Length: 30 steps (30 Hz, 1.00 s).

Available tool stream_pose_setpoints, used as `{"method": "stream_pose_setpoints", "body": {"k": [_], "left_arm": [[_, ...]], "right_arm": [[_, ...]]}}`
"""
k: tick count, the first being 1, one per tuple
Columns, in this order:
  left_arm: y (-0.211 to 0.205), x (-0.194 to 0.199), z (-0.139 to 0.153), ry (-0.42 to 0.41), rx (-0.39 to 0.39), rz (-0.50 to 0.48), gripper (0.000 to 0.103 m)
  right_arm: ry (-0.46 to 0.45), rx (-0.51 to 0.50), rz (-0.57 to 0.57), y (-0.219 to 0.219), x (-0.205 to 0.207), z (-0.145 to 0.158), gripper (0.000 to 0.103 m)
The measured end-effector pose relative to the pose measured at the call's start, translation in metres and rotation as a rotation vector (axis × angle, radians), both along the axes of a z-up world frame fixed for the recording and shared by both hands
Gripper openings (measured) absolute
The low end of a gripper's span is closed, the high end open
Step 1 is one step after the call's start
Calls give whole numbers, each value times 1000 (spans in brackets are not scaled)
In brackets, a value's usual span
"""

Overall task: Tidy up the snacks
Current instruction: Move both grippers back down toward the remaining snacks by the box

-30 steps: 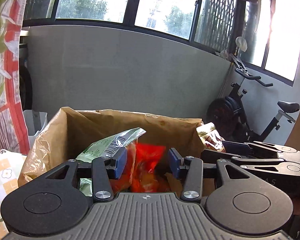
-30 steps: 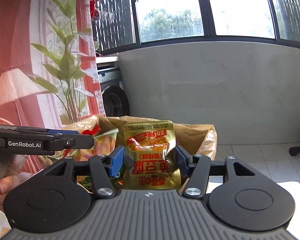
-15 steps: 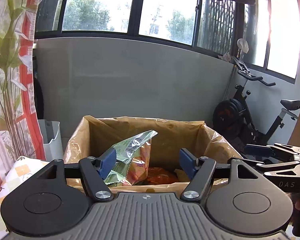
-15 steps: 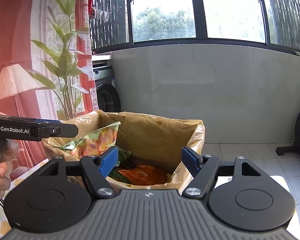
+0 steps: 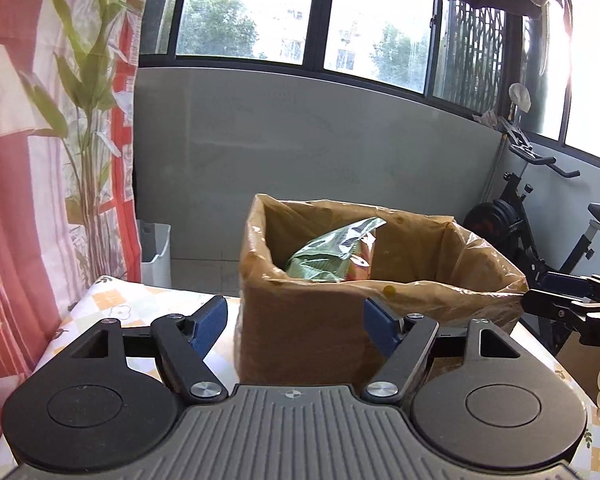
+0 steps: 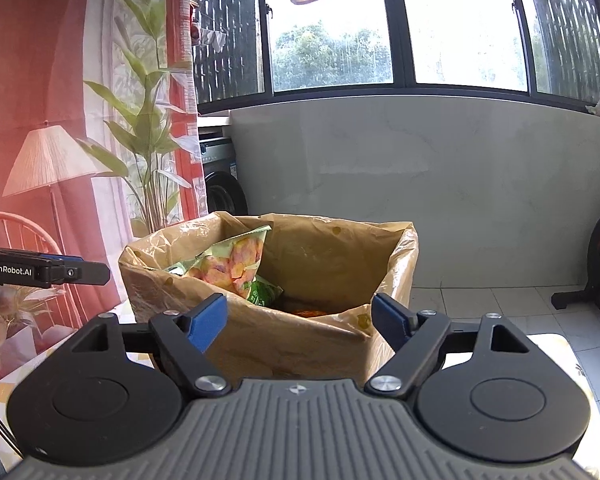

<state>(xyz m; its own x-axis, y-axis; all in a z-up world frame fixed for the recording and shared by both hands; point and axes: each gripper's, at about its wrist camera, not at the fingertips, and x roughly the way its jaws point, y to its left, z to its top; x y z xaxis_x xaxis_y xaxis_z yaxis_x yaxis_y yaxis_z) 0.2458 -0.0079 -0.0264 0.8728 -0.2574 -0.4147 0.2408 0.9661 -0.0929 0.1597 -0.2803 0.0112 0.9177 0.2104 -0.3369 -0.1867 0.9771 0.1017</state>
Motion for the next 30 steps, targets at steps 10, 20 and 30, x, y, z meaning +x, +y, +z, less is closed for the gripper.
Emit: {"method": "stream_pose_setpoints", "body": {"k": [10, 20, 30], "left_arm": [[43, -47, -38, 42, 23, 95, 78], [68, -55, -73, 163, -34, 212, 77], [62, -52, -95, 224, -29, 211, 77]], "right_arm": [[15, 30, 29, 10, -21, -31, 85], [124, -47, 12, 12, -29, -91, 85], [309, -54, -113, -6, -17, -147, 57]]}}
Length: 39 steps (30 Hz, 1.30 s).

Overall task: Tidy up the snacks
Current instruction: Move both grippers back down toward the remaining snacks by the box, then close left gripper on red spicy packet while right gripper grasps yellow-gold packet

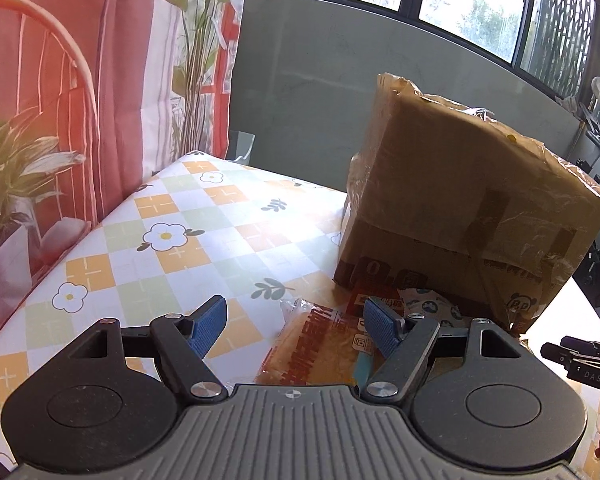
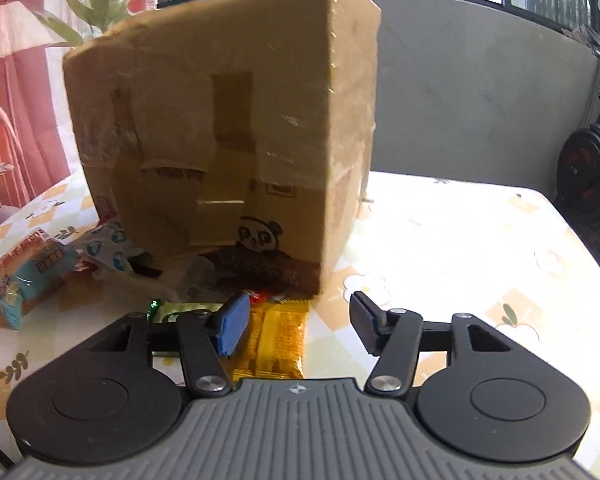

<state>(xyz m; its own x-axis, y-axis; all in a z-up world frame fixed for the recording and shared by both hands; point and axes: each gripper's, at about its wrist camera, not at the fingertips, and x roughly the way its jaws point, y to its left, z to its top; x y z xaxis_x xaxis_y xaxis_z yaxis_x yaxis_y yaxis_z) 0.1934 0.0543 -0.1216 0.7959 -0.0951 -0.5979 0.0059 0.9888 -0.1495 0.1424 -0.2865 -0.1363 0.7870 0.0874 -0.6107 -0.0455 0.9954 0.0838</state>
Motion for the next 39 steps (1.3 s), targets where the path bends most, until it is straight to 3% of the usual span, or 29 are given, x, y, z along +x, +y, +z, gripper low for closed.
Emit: {"method": "stream_pose_setpoints", "body": {"k": [10, 11, 13, 20, 28, 34, 39], "left_arm": [[-6, 2, -13, 43, 19, -17, 77], [-6, 2, -14, 47, 18, -19, 77], [-7, 3, -17, 59, 11, -36, 77], [-23, 5, -32, 107, 35, -122, 78], [-22, 9, -38, 133, 49, -102, 78], [-28, 11, -33, 108, 18, -140, 76], [-49, 8, -33, 102, -93, -284, 66]], "right_arm": [[53, 4, 40, 12, 15, -25, 57], [48, 16, 39, 9, 13, -27, 55], [46, 7, 21, 5, 10, -27, 39], [40, -6, 73, 12, 0, -24, 37], [29, -45, 126, 26, 1, -26, 37], [28, -36, 128, 25, 2, -28, 37], [28, -30, 128, 24, 3, -28, 37]]}}
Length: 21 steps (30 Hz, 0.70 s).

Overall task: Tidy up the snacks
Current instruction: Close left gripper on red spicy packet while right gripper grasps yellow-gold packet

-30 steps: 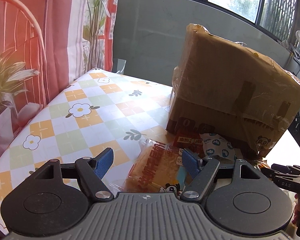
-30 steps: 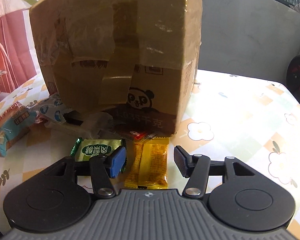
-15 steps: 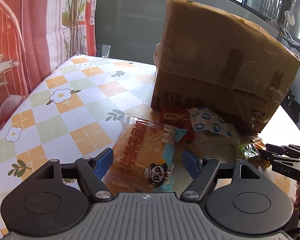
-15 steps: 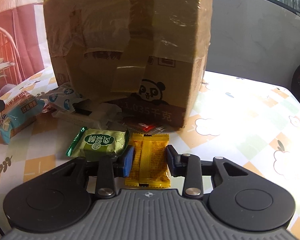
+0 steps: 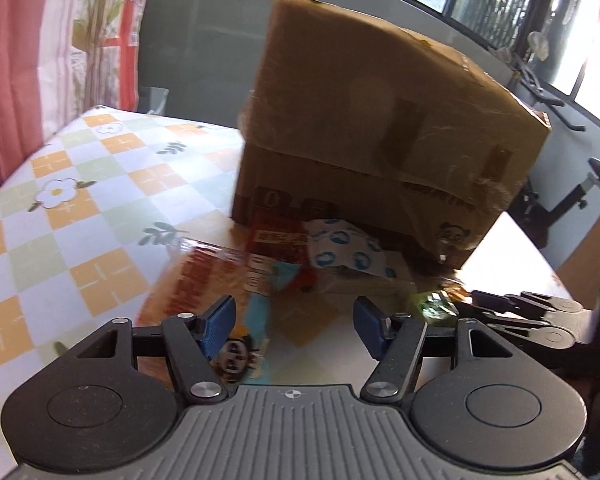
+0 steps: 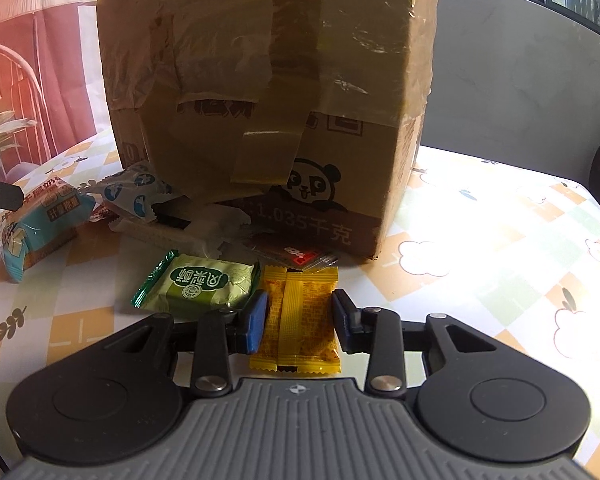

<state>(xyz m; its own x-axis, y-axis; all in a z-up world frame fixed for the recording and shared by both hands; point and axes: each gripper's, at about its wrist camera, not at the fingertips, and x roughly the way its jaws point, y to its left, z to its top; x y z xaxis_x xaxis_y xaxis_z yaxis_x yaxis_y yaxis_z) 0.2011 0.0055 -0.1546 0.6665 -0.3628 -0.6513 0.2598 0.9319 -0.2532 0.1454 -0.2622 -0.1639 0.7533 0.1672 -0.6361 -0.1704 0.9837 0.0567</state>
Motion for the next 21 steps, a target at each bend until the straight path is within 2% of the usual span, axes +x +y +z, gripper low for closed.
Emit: {"method": "stream_pose_setpoints", "body": {"k": [3, 6, 9, 13, 17, 21], "left_arm": [[-17, 2, -6, 26, -10, -75, 62], [-27, 13, -17, 85, 38, -105, 62], [-25, 21, -26, 63, 78, -72, 57], [-16, 36, -30, 33, 121, 4, 57], [-5, 54, -29, 23, 101, 73, 57], [-10, 69, -31, -9, 117, 61, 57]], "right_arm": [[0, 2, -1, -1, -1, 1, 37], [0, 2, -1, -1, -1, 1, 37], [0, 3, -2, 0, -1, 1, 37], [0, 3, -3, 1, -1, 1, 37], [1, 5, -2, 1, -1, 1, 38], [1, 6, -2, 1, -1, 2, 38]]}}
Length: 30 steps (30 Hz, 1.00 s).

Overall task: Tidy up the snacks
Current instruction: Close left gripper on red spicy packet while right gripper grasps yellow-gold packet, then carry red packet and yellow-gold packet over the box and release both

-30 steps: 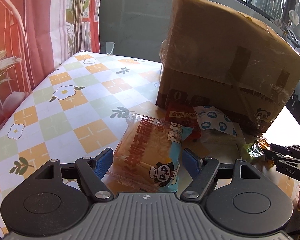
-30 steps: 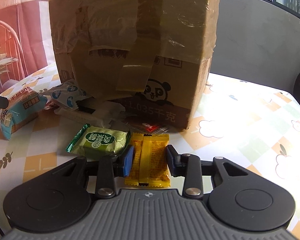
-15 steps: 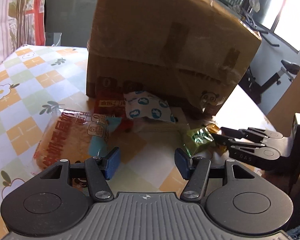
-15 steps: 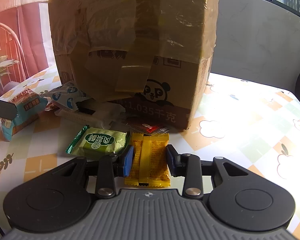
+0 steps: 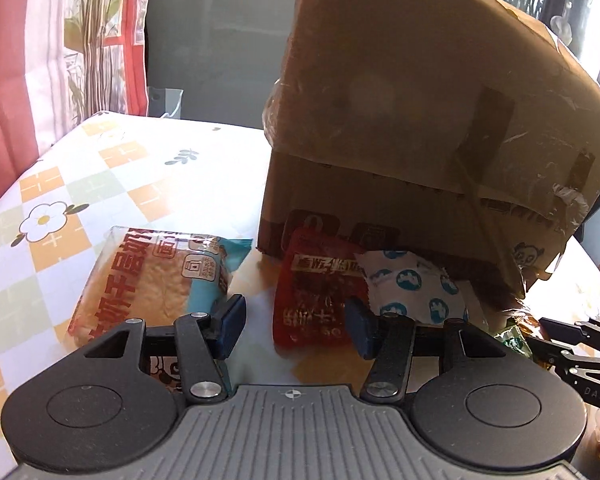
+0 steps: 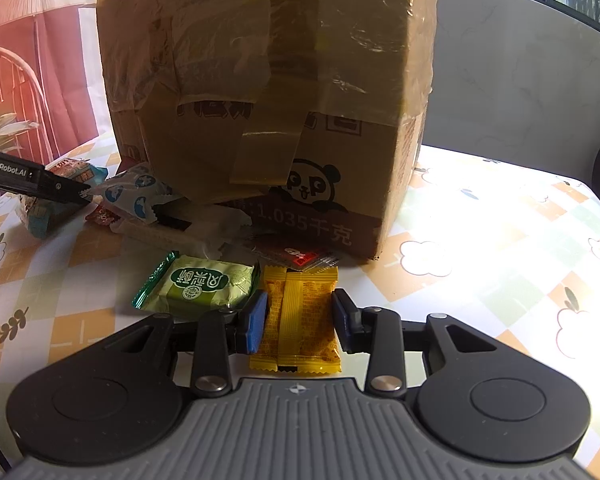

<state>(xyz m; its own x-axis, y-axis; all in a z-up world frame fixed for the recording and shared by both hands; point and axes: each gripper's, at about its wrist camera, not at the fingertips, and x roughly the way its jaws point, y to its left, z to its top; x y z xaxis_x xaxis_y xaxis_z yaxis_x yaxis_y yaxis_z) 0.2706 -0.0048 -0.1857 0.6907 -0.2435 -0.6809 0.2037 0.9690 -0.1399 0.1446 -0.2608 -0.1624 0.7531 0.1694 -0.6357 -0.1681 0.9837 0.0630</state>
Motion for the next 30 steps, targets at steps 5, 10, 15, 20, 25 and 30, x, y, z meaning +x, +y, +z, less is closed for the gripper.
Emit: {"method": "stream_pose_setpoints", "body": {"k": [5, 10, 15, 20, 25, 30], "left_arm": [[-18, 12, -12, -20, 91, -17, 55], [-26, 15, -16, -38, 113, -14, 56], [-24, 10, -14, -14, 77, -68, 29], [-15, -12, -11, 11, 81, -82, 27], [1, -45, -8, 37, 69, -52, 27], [6, -72, -6, 31, 79, -68, 27]], "right_arm": [[1, 6, -2, 2, 0, 0, 38], [1, 8, -3, 2, 0, 0, 38], [0, 9, -4, 3, 0, 0, 38], [1, 10, -6, 3, 0, 0, 38], [0, 7, -6, 4, 1, 0, 38], [1, 3, -8, 5, 1, -1, 38]]}}
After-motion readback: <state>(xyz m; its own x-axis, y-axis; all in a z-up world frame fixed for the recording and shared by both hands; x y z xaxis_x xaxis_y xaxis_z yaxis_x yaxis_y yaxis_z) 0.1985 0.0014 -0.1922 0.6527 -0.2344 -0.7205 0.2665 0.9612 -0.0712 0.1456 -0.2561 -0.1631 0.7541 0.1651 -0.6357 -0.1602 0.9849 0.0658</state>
